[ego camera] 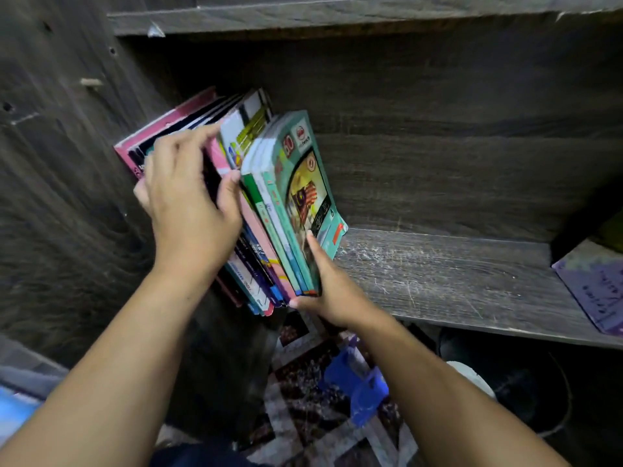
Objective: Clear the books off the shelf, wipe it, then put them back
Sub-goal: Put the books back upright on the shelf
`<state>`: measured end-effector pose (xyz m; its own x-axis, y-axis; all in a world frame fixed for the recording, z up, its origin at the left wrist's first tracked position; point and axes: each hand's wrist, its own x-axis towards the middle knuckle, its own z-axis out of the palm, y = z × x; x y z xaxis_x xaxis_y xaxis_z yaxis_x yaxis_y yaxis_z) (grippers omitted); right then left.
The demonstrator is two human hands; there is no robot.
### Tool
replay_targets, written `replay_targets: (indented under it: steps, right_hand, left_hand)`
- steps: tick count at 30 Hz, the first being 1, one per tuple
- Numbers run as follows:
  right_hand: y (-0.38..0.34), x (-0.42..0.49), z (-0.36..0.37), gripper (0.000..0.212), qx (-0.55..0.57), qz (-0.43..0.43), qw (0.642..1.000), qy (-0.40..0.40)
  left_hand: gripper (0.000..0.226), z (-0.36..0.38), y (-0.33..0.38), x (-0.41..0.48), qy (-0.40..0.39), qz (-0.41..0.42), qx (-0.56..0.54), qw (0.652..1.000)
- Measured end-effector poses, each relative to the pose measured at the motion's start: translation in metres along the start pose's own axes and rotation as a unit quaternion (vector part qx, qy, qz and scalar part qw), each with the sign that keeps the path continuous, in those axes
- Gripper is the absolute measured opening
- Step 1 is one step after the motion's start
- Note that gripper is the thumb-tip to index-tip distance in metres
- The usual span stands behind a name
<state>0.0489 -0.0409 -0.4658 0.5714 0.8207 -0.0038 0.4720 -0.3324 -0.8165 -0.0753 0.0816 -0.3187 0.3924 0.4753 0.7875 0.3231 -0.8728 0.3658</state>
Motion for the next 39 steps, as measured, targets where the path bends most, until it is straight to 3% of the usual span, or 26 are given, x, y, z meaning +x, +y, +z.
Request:
replay_targets:
  steps: [6,14,25,32,39]
  right_hand:
    - [-0.010,-0.013,0.002,0.114,-0.044,0.062,0.997,-0.001]
    - [-0.028,-0.012,0.002,0.104,-0.201,0.077,0.976,0.015]
    - [-0.027,-0.022,0.026,0.093,-0.109,0.065,0.988,0.089]
    - [-0.034,-0.019,-0.001,0.097,-0.075,0.067,0.995,0.025]
    - [-0.080,-0.017,-0.016,0.104,-0.140,-0.118,0.977,0.109]
  left_hand:
    - [0.055,-0.007,-0.007,-0.012,0.019,-0.016,0.035,0.999]
    - [0.068,-0.005,-0.020,-0.017,-0.038,-0.012,0.097,0.995]
    - [0.064,-0.011,-0.017,-0.007,-0.042,-0.039,0.075,0.996]
    - [0.060,-0.015,-0.015,-0.001,-0.060,-0.023,0.136,0.989]
    - [0.053,-0.018,-0.016,0.004,-0.066,0.001,0.186,0.980]
